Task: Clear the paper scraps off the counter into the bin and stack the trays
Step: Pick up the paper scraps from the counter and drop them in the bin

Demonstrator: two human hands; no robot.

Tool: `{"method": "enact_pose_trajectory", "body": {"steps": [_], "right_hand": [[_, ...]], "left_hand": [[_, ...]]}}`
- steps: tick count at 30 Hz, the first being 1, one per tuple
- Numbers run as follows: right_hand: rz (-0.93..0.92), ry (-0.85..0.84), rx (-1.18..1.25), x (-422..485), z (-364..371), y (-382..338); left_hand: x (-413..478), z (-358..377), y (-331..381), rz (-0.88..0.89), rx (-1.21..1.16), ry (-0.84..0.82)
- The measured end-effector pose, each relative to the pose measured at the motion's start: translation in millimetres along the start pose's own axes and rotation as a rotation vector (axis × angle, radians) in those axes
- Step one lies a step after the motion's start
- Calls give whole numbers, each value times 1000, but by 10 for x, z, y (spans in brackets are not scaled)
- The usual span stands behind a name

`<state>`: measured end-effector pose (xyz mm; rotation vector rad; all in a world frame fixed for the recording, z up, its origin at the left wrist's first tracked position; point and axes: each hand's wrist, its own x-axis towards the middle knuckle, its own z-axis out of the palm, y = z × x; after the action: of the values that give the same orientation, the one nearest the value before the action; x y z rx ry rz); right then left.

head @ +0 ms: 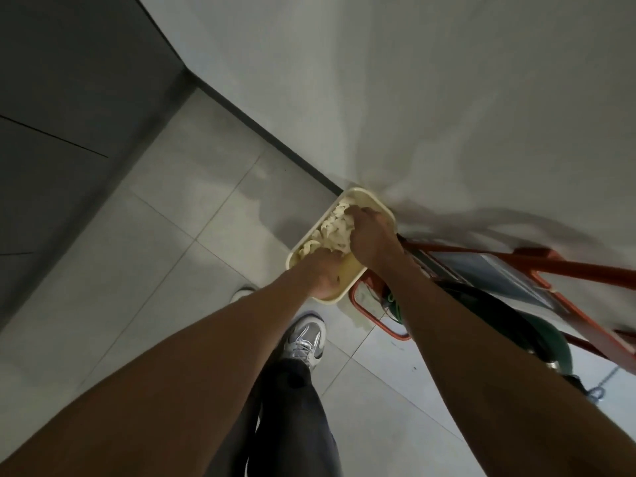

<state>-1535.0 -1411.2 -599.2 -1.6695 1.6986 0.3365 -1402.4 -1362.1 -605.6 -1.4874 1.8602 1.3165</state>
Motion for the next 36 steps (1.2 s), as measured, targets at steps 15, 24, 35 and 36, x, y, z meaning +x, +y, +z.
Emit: {"method": "enact_pose_trajectory", "body": {"steps": [15,24,35,36], "right_hand": [[-349,396,208,-2606,-2608,-2022],[-583,522,350,-3797,-3517,-3520],[-783,351,316,-4089,-3329,-5242],[-789,333,291,-4055,-3297,-5407]], "left_hand": [[-3991,-2044,141,-90,-197,713],[-6153,-2560,-290,-254,-446,1194],[-7294,-2815,-1441,-447,-584,1430],[-7330,-2912,-1628,-469,-575,1436]]}}
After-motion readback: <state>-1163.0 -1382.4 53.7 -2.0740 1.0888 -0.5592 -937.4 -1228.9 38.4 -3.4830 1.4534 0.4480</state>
